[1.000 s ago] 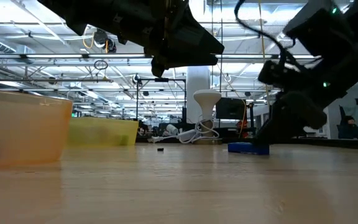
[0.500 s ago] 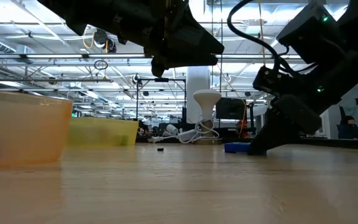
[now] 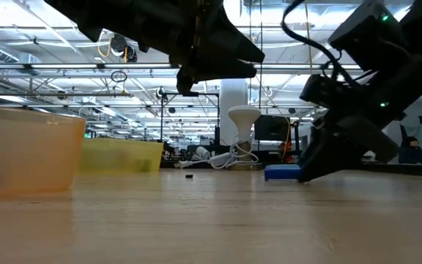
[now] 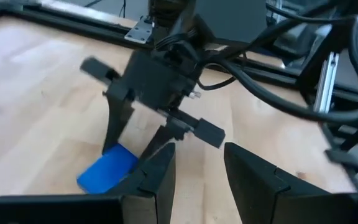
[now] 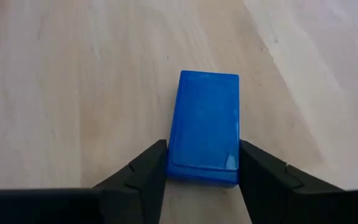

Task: Pick & Place Office items
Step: Put the blue digital timer into the orange bin

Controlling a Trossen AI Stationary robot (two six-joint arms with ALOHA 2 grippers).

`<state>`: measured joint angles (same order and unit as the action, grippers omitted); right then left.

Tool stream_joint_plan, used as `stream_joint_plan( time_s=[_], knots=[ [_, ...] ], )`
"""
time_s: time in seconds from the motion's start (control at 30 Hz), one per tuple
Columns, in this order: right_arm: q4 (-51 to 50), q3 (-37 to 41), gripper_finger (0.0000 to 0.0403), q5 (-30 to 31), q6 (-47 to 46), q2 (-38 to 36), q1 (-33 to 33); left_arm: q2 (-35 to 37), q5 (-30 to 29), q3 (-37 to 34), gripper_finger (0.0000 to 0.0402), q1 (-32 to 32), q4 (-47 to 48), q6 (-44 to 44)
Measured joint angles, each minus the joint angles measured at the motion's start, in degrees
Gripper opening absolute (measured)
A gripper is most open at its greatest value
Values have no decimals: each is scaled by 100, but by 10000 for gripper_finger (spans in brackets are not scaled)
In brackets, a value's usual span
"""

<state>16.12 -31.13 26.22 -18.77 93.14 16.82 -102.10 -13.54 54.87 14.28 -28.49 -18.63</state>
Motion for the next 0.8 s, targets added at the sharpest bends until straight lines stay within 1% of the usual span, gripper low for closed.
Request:
stream_joint_plan(
  time_s=[0.17,0.27,0.37,0.47,0.6,0.7,0.8],
  knots=[
    [-157,35,164,7,759,-669,24,0,-14,0,136,-49,-303,-775],
    [-235,16,157,202,1178,-1230,25,0,35,2,136,-85,-514,-1223],
    [-497,17,156,383,1600,-1761,31,0,91,1,136,-86,-638,-1460],
    [-615,6,160,577,1984,-2274,86,0,107,2,136,-81,-682,-1513],
    [-779,12,161,888,2528,-2728,328,0,118,2,138,-81,-738,-1878],
    [-793,10,156,1206,2907,-2889,621,0,180,2,154,-59,-676,-1930],
    [-746,10,156,1607,3249,-2902,916,0,125,2,187,-42,-713,-1986]
  ],
)
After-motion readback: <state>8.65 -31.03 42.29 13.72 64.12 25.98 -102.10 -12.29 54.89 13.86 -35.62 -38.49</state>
